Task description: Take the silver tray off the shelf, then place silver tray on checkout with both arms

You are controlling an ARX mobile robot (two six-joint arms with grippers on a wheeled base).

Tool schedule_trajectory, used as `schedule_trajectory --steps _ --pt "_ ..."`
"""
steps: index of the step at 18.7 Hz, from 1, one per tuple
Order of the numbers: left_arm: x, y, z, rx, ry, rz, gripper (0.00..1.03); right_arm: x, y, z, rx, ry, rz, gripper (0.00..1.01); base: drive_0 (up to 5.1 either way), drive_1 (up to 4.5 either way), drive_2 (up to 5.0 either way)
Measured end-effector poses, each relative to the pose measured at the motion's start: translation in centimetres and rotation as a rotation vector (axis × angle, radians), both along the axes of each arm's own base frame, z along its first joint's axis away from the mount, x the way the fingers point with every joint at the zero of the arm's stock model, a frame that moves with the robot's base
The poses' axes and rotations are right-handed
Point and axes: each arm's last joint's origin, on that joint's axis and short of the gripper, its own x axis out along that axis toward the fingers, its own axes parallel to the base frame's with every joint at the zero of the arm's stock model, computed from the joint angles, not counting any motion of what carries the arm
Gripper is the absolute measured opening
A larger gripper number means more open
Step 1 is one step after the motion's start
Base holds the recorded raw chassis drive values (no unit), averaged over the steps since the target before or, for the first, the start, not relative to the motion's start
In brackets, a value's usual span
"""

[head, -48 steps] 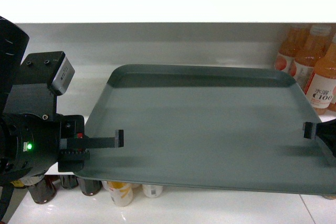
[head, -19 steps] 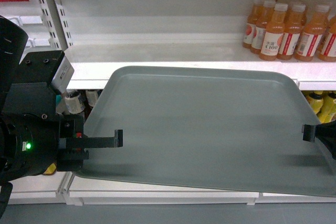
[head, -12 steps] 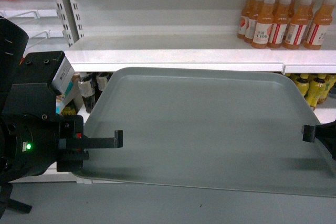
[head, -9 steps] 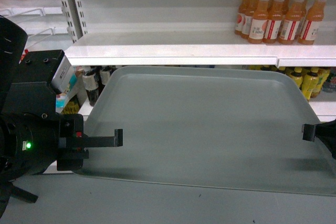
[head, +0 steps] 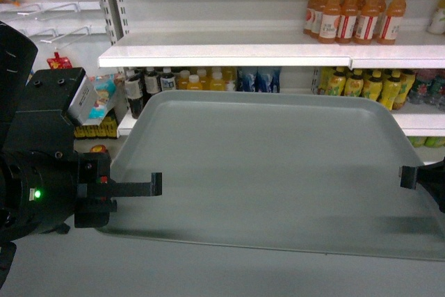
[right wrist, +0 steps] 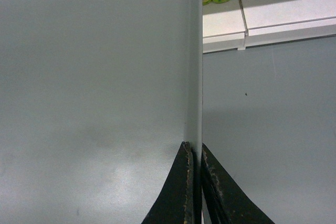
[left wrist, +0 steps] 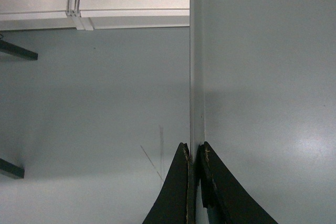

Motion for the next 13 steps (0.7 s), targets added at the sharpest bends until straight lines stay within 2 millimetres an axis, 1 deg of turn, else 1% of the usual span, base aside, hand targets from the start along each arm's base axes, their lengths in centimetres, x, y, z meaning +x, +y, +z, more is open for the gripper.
schedule_trajectory --steps 13 --pt "0.02 0.01 0.03 -0.002 -0.004 0.000 0.03 0.00 0.00 -0.02 0.000 0.000 0.000 0.03 0.0 -4.32 4.3"
